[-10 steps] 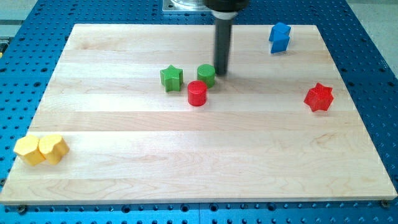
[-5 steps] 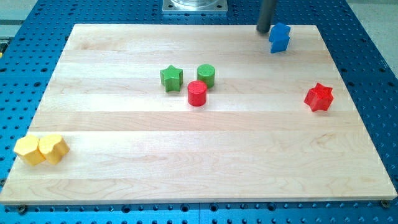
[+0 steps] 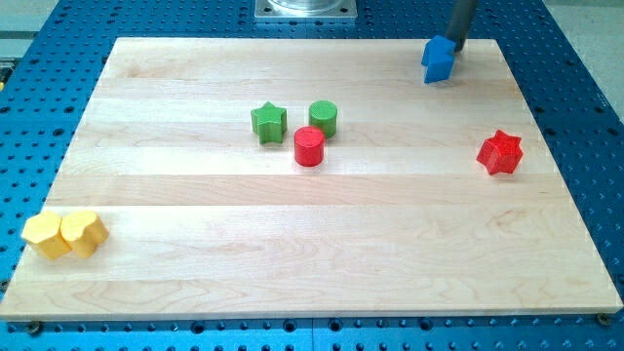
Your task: Push the blue blocks into green circle
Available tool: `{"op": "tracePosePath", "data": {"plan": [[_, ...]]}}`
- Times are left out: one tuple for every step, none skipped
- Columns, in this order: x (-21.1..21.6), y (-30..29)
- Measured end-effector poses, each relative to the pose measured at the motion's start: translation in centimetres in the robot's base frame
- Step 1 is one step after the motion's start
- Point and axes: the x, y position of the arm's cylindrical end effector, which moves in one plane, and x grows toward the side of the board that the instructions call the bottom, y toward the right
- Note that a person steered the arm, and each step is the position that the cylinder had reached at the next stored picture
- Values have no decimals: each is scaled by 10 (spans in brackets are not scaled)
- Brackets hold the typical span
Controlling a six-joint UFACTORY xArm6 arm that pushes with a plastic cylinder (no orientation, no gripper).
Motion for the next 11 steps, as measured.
{"op": "tracePosePath", "data": {"plan": [[58,-97],[98,-151],[68,-79],[85,18],[103,8],[103,-70],[104,-160],[104,-152],[104,-60],[125,-58],[133,-148]]}}
